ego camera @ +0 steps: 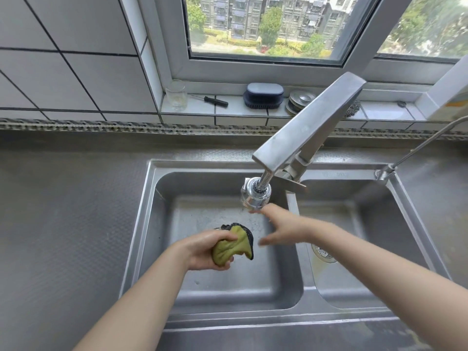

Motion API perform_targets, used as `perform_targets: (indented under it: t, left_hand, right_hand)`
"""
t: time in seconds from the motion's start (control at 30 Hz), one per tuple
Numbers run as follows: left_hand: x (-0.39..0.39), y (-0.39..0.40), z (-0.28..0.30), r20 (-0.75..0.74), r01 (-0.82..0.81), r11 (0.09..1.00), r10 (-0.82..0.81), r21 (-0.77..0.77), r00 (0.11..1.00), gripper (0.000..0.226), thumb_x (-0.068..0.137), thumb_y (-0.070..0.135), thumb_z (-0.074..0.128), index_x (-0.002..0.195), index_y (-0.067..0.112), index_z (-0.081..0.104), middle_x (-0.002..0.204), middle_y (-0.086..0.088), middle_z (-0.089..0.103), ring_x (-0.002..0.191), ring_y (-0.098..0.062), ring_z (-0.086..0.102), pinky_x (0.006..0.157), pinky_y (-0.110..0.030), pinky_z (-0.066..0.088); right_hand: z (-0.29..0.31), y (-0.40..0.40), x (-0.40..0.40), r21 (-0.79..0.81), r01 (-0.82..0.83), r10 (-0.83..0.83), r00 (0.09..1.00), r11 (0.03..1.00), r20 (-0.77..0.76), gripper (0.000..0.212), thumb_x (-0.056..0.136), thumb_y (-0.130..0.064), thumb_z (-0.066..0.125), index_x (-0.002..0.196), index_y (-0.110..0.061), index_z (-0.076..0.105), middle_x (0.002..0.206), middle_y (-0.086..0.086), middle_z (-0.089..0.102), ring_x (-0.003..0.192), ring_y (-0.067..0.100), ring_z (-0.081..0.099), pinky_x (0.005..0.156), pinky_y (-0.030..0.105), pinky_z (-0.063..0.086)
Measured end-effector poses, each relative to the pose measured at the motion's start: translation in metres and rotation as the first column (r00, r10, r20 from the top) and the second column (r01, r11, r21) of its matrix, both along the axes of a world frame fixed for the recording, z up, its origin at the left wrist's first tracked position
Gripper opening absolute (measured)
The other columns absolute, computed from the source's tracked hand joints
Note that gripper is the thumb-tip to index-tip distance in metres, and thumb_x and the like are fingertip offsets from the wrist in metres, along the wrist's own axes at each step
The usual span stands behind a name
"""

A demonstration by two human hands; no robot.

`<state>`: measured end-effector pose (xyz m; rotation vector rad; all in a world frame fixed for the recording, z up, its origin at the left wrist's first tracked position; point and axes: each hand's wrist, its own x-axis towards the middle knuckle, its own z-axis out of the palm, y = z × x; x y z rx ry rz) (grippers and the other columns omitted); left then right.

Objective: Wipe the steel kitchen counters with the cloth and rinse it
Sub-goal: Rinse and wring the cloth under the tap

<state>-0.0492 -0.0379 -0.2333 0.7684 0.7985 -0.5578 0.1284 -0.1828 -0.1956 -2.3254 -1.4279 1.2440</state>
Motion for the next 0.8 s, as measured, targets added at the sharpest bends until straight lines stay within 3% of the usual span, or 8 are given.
perform_targets:
  t: [0.13, 0.23, 0.37, 0.47, 0.57, 0.63, 0.7, 0.8]
  left_hand:
    - [0.003, -0.003, 0.013, 0.114, 0.211, 0.977, -0.213, 0.037, 0.97, 0.034, 0.087, 0.02, 0.064, 0.119, 0.009, 0.06, 0.1, -0.015, 0.067, 0.077, -0.019, 0.06, 0.062, -0.027, 0.049]
    - [0.0, 0.0, 0.02, 0.15, 0.27, 0.962, -0.272, 0.037, 0.951, 0.034, 0.087, 0.022, 0.067, 0.119, 0.015, 0.061, 0.109, -0.014, 0.069, 0.087, -0.02, 0.065, 0.072, -0.029, 0.053]
    - [-0.013, 0.011, 0.021, 0.114, 0.141, 0.99, -0.139, -0.002, 0.984, 0.051, 0.081, 0.034, 0.076, 0.119, 0.004, 0.063, 0.119, -0.02, 0.067, 0.103, -0.031, 0.067, 0.089, -0.036, 0.055]
    - [-0.021, 0.012, 0.017, 0.082, 0.012, 1.0, -0.01, -0.023, 0.997, 0.06, 0.08, 0.051, 0.072, 0.119, 0.006, 0.067, 0.12, -0.019, 0.067, 0.099, -0.033, 0.069, 0.075, -0.03, 0.059]
    - [-0.027, 0.007, 0.01, 0.063, -0.13, 0.985, 0.137, -0.11, 0.989, 0.056, 0.07, 0.06, 0.071, 0.092, 0.009, 0.077, 0.09, -0.012, 0.07, 0.064, -0.021, 0.069, 0.049, -0.021, 0.056]
    - [-0.028, 0.001, 0.008, 0.071, -0.146, 0.945, 0.174, -0.292, 0.982, 0.06, 0.068, 0.061, 0.074, 0.094, 0.007, 0.072, 0.089, -0.013, 0.065, 0.049, -0.017, 0.059, 0.039, -0.018, 0.049]
    - [-0.029, -0.001, 0.01, 0.144, -0.014, 0.898, 0.086, -0.439, 0.986, 0.059, 0.073, 0.052, 0.076, 0.108, 0.005, 0.069, 0.109, -0.019, 0.065, 0.051, -0.017, 0.06, 0.04, -0.018, 0.048]
    - [-0.028, 0.002, 0.015, 0.287, 0.33, 0.903, -0.25, -0.277, 0.925, 0.05, 0.083, 0.037, 0.07, 0.122, 0.007, 0.06, 0.123, -0.015, 0.064, 0.072, -0.012, 0.067, 0.051, -0.012, 0.051]
  right_hand:
    - [-0.008, 0.006, -0.046, 0.083, -0.186, 0.191, 0.98, 0.979, -0.056, 0.115, 0.066, -0.042, 0.085, 0.153, -0.03, 0.012, 0.154, -0.008, 0.027, 0.137, 0.011, 0.022, 0.114, 0.026, 0.019]
    - [-0.012, 0.01, -0.06, 0.09, -0.133, 0.136, 0.99, 0.987, -0.021, 0.075, 0.068, -0.024, 0.082, 0.13, -0.021, 0.041, 0.125, -0.001, 0.054, 0.113, 0.019, 0.049, 0.095, 0.035, 0.047]
    - [-0.009, 0.008, -0.066, 0.147, -0.073, 0.069, 0.997, 0.987, 0.027, 0.037, 0.078, -0.008, 0.067, 0.107, -0.013, 0.045, 0.105, 0.003, 0.055, 0.09, 0.022, 0.056, 0.073, 0.034, 0.047]
    - [-0.006, 0.007, -0.068, 0.264, -0.17, 0.126, 0.977, 0.95, 0.174, 0.028, 0.081, -0.001, 0.055, 0.104, -0.011, 0.041, 0.103, 0.005, 0.045, 0.084, 0.027, 0.051, 0.068, 0.034, 0.038]
    - [0.003, 0.009, -0.072, 0.386, -0.243, 0.112, 0.937, 0.89, 0.332, 0.024, 0.083, -0.002, 0.056, 0.104, -0.006, 0.046, 0.103, 0.011, 0.045, 0.073, 0.034, 0.05, 0.058, 0.037, 0.032]
    - [0.01, 0.011, -0.074, 0.425, -0.345, 0.126, 0.877, 0.837, 0.463, 0.024, 0.078, -0.002, 0.062, 0.1, -0.001, 0.053, 0.096, 0.015, 0.051, 0.065, 0.037, 0.051, 0.051, 0.035, 0.026]
    - [0.014, 0.012, -0.075, 0.423, -0.435, 0.168, 0.828, 0.795, 0.535, 0.025, 0.073, -0.005, 0.067, 0.096, -0.002, 0.058, 0.086, 0.013, 0.055, 0.06, 0.034, 0.055, 0.045, 0.032, 0.026]
    - [0.013, 0.012, -0.075, 0.315, -0.57, 0.293, 0.73, 0.759, 0.617, 0.024, 0.079, -0.013, 0.062, 0.103, -0.01, 0.062, 0.081, 0.005, 0.055, 0.057, 0.027, 0.057, 0.041, 0.031, 0.037]
